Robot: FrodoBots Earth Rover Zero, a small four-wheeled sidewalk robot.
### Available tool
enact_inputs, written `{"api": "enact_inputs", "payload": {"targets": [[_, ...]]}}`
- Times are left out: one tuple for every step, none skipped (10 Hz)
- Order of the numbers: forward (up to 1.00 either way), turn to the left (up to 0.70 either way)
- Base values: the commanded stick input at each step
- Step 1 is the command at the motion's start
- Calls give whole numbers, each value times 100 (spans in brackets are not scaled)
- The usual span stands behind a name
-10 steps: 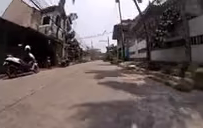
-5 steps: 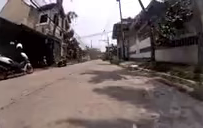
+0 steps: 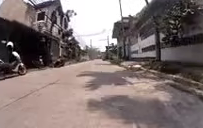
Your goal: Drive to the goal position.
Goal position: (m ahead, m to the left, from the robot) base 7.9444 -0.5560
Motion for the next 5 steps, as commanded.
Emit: {"api": "enact_inputs", "payload": {"targets": [[100,1],[100,1],[100,1],[100,1],[100,1]]}}
